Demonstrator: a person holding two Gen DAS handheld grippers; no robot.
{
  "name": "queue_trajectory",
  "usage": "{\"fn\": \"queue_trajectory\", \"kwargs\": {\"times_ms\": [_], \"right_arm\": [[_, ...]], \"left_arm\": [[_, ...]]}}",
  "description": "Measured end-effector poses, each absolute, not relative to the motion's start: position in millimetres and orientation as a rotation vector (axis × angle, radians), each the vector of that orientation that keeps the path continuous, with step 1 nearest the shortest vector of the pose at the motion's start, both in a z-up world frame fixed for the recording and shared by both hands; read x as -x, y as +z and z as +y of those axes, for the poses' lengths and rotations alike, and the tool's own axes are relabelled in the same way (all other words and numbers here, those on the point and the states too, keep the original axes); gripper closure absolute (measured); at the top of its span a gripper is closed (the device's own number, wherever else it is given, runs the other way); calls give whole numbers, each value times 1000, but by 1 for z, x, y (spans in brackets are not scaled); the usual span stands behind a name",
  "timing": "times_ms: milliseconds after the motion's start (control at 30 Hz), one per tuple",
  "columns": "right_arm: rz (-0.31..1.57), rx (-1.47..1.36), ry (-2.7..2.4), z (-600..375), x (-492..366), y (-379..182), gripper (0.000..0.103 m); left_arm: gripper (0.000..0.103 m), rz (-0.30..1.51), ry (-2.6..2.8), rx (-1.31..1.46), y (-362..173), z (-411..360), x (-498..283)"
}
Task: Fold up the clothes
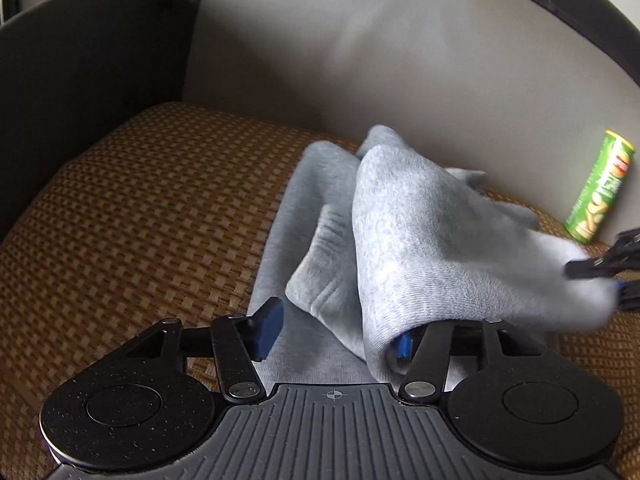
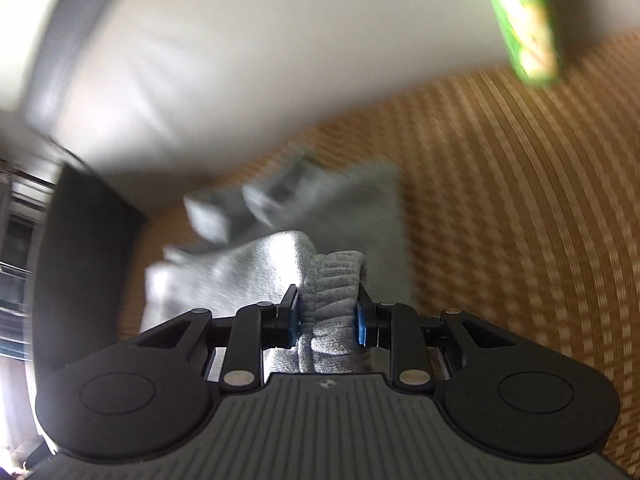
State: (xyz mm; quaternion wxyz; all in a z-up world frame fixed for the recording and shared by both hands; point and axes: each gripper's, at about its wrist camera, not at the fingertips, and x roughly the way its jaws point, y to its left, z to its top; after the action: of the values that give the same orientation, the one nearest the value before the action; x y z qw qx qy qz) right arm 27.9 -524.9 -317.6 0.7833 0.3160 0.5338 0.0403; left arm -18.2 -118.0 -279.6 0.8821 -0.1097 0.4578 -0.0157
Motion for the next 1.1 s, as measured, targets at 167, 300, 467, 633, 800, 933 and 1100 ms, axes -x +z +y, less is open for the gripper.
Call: {"fn": "queue_trajectory", "kwargs": {"times_ms": [167, 300, 467, 633, 800, 933, 1100], "right_arm": [[1122, -727, 53, -520, -13, -344, 63], [1135, -696, 96, -521, -7, -332, 54], [1080, -623, 69, -528, 6, -306, 38], [1047, -619, 130, -529, 17, -292, 50], [1025, -634, 180, -519, 9, -296, 57], [1011, -630, 177, -513, 5, -299, 57], [990, -546, 186, -505, 1, -305, 55]], "left_arm": [[30, 1040, -93, 482, -286, -80, 26], [31, 1032, -85, 573, -281, -62, 31], [30, 1030, -48, 561, -274, -60, 43], [34, 987, 42, 578, -261, -47, 57], [35, 889, -105, 472, -217, -73, 37], [34, 866, -312, 287, -216, -137, -15], [39, 981, -207, 99, -285, -163, -64]]}}
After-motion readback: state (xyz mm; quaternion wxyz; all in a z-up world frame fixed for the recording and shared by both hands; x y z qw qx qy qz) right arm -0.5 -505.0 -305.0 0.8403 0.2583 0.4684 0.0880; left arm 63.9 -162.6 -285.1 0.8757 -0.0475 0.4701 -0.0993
